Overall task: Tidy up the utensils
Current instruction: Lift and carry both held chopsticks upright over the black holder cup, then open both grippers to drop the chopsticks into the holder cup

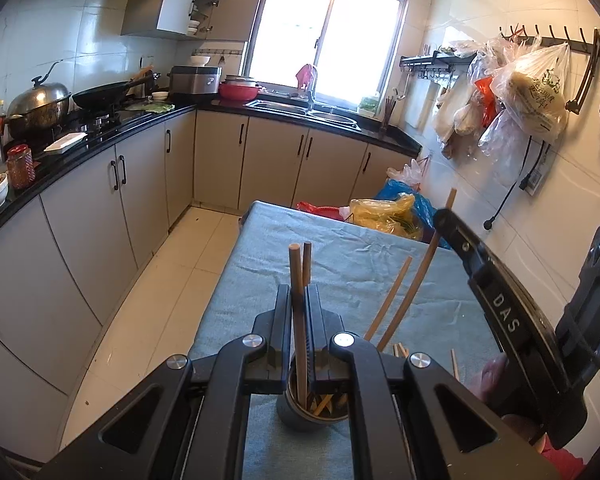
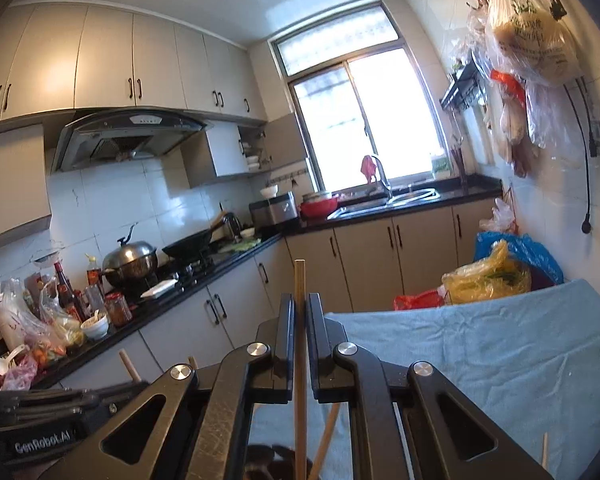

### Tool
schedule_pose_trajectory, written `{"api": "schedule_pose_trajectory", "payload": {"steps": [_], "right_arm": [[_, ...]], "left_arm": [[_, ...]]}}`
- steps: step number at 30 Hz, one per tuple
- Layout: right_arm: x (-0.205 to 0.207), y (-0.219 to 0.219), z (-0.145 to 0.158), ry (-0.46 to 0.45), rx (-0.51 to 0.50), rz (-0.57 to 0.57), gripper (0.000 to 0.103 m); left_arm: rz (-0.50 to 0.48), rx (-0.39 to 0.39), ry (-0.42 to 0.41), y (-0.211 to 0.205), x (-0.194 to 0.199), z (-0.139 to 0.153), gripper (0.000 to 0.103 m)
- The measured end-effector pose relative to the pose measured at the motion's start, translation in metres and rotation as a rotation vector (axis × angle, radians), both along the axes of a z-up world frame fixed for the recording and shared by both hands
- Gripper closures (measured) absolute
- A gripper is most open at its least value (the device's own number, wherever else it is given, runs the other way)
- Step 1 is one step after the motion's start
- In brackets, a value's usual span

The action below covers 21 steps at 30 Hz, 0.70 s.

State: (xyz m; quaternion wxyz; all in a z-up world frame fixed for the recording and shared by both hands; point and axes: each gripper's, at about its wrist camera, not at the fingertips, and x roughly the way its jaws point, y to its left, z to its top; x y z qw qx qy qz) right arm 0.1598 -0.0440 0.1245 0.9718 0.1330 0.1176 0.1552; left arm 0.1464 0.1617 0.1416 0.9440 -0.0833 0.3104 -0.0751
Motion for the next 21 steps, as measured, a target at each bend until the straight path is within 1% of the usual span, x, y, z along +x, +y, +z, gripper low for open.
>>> {"api": "schedule_pose_trajectory", "payload": {"steps": [5,8,9,11,13,19,20,21], "right_arm": [[0.0,-0.008,-0.012,0.056,0.008,0.001,0.095],[0.002,-0.013,-0.016,0.09,0.027,0.021,0.095],[0.002,-0.014,-0.016,0.094,0.031,0.024,0.094],[-0.001,-0.016,-0.015,0.094,0.038,0.026,0.082],[-0.004,-0.019,-0.013,0.082,0.037,0.021,0.076],[-0.016,-0.026,-0.005,0.062,0.047,0.022,0.074],[-0.018,-0.028,-0.005,0.061,0.052,0.022,0.074],[-0.02,-0.029,-0.004,0.061,0.055,0.022,0.073]], "left_arm": [[0.008,0.013,0.007,-0.002,0.001,-0.004,0.097],[0.019,0.031,0.002,-0.005,0.0,-0.005,0.097],[0.023,0.034,0.002,-0.005,0.0,-0.005,0.097],[0.024,0.034,0.004,-0.005,-0.001,-0.006,0.097],[0.028,0.034,0.008,-0.006,-0.001,-0.006,0.097],[0.044,0.043,0.005,-0.007,-0.004,-0.006,0.096],[0.049,0.046,0.001,-0.007,-0.005,-0.005,0.095],[0.051,0.047,-0.001,-0.008,-0.007,-0.005,0.092]]}}
